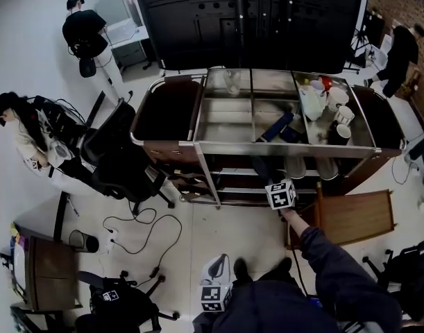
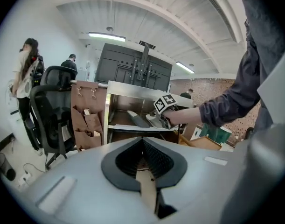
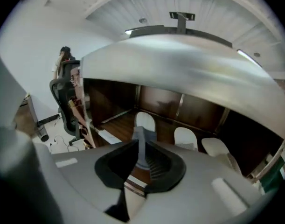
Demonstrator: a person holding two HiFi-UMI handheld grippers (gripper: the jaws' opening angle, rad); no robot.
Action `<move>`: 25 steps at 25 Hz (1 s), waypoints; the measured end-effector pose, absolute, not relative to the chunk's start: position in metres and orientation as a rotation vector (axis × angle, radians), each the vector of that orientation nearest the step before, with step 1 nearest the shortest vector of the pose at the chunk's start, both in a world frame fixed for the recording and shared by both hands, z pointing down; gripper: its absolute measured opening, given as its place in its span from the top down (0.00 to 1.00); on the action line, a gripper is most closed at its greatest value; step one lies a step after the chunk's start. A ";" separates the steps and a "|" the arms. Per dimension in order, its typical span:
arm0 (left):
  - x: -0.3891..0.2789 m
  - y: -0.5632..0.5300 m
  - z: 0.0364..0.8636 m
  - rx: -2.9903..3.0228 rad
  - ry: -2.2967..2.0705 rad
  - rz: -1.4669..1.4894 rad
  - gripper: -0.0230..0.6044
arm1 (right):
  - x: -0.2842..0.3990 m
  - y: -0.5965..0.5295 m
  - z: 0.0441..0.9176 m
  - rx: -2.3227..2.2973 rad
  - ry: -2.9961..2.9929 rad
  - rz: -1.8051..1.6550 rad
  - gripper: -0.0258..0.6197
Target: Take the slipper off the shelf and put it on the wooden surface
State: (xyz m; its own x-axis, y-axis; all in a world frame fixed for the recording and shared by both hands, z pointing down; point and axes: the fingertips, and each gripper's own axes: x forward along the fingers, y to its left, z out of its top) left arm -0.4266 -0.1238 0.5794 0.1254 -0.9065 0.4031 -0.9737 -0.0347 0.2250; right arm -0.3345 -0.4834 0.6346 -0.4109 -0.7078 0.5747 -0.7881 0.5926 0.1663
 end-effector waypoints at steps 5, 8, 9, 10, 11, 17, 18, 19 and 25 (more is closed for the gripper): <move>-0.392 -0.111 0.604 2.016 -1.640 0.207 0.94 | -0.328 -0.342 0.653 0.949 -2.296 0.209 0.96; -0.352 -0.107 0.616 2.094 -1.528 0.221 0.94 | -0.285 -0.251 0.654 0.918 -2.302 0.196 0.96; -0.339 -0.108 0.620 2.116 -1.499 0.225 0.94 | -0.268 -0.226 0.655 0.916 -2.293 0.190 0.96; -0.326 -0.108 0.623 2.141 -1.471 0.233 0.94 | -0.253 -0.202 0.655 0.920 -2.286 0.195 0.96; -0.313 -0.108 0.627 2.167 -1.443 0.242 0.94 | -0.238 -0.179 0.656 0.931 -2.285 0.219 0.96; -0.229 -0.061 0.649 2.269 -1.337 0.322 0.94 | -0.159 -0.061 0.666 1.016 -2.326 0.359 0.96; -0.213 -0.048 0.651 2.274 -1.329 0.334 0.94 | -0.146 -0.045 0.665 1.027 -2.338 0.343 0.96; -0.197 -0.033 0.651 2.279 -1.324 0.340 0.94 | -0.131 -0.029 0.661 1.039 -2.350 0.320 0.96; -0.122 0.078 0.626 2.323 -1.367 0.369 0.94 | -0.055 0.071 0.632 1.059 -2.416 0.248 0.96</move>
State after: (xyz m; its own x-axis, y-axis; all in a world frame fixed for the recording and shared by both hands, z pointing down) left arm -0.1221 0.0779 0.6262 0.4822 -0.7651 0.4267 -0.8759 -0.4300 0.2189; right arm -0.0550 0.0709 0.6323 -0.5805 -0.6417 0.5012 -0.7301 0.6827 0.0285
